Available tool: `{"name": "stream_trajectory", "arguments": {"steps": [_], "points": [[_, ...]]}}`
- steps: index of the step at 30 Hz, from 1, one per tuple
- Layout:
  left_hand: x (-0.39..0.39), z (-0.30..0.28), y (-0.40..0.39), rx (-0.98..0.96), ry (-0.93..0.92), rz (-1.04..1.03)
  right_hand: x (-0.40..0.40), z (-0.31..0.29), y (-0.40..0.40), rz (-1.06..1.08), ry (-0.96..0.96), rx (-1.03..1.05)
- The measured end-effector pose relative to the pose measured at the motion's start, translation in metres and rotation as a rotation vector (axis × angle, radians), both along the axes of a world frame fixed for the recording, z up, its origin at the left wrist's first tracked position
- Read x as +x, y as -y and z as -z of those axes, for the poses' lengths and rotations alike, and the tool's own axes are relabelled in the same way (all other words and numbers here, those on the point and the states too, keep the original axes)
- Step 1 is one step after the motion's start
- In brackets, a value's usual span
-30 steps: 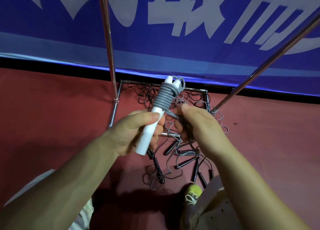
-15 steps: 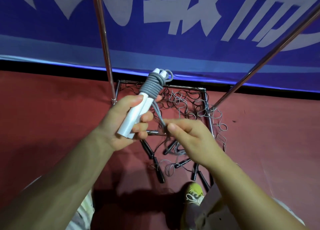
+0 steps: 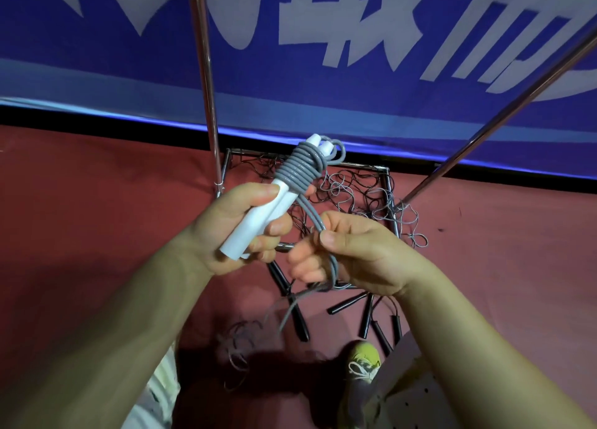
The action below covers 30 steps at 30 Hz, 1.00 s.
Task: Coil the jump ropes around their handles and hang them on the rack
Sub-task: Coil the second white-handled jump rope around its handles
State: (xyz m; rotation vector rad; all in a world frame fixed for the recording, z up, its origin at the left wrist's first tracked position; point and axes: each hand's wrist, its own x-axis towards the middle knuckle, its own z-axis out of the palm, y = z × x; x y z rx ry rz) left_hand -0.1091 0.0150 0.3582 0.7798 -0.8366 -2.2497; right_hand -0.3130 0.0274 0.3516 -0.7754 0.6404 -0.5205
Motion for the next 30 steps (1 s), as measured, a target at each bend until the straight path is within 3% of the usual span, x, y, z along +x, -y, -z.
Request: {"name": "stream_trajectory", "arguments": {"steps": [4,6,8,11,16,18,20,21,23,26,28,30], "points": [[-0.002,0.007,0.002,-0.126,0.354,-0.176,0.009,-0.005,-0.003,0.085,-0.495,-0.331],[-0.005,0.01,0.001,-0.168,0.413,-0.193,0.012,-0.004,-0.005,0.139,-0.679,-0.504],[-0.008,0.011,0.001,-0.219,0.431,-0.139,0.011,-0.006,-0.007,0.193,-0.732,-0.566],[-0.013,0.013,0.001,-0.361,0.578,-0.037,0.01,-0.011,-0.008,0.229,-0.732,-0.499],[-0.027,0.018,-0.004,-0.652,0.92,-0.036,0.012,-0.011,-0.008,0.226,-0.86,-0.418],[-0.03,0.02,-0.006,-0.707,0.961,-0.049,0.013,-0.006,-0.007,0.226,-0.947,-0.457],[-0.028,0.019,-0.006,-0.634,0.874,-0.033,0.014,-0.003,-0.007,0.271,-0.933,-0.493],[-0.027,0.016,-0.006,-0.534,0.736,-0.036,0.014,-0.002,-0.005,0.297,-0.898,-0.52],[-0.025,0.008,-0.006,-0.201,0.469,-0.067,0.012,-0.001,-0.002,0.362,-0.816,-0.576],[-0.029,0.003,-0.009,0.118,0.335,0.01,0.008,0.0,0.003,0.382,-0.726,-0.671],[-0.033,0.002,-0.01,0.221,0.243,0.013,0.006,0.002,0.004,0.316,-0.72,-0.709],[-0.035,0.006,-0.01,0.183,0.257,0.013,0.004,0.003,0.005,0.283,-0.735,-0.724]]}}
